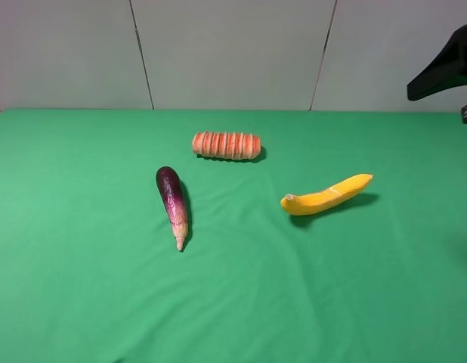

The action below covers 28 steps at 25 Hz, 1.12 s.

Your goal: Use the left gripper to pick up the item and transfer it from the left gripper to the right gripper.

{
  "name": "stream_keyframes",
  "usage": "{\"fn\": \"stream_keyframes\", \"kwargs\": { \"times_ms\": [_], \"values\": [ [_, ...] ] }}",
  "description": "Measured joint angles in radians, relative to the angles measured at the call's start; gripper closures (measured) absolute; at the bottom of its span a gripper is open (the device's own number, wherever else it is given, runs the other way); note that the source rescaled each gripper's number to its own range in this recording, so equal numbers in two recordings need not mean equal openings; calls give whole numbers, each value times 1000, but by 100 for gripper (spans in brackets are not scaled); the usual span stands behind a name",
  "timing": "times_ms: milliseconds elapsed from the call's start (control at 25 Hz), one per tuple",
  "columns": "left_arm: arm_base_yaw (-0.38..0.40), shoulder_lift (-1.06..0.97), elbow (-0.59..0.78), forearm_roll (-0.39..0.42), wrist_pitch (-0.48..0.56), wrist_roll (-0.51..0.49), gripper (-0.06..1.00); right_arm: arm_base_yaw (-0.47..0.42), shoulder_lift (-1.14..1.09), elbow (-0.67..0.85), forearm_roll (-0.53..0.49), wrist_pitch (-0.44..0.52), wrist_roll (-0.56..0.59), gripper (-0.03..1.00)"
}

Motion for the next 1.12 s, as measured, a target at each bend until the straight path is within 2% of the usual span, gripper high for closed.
{"fn": "stream_keyframes", "kwargs": {
  "times_ms": [360, 480, 640, 880, 1120],
  "values": [
    [0, 0, 0, 0, 0, 0, -6, 212, -201, 0, -256, 104, 181, -3],
    [0, 0, 0, 0, 0, 0, -6, 253, -270, 0, -301, 133, 226, -3],
    [0, 0, 0, 0, 1, 0, -6, 266, -363, 0, -335, 178, 258, -3],
    [0, 0, 0, 0, 1, 0, -6, 266, -523, 18, -375, 190, 264, -3],
    [0, 0, 0, 0, 1, 0, -6, 266, -686, 98, -376, 196, 264, -3]
  ]
}}
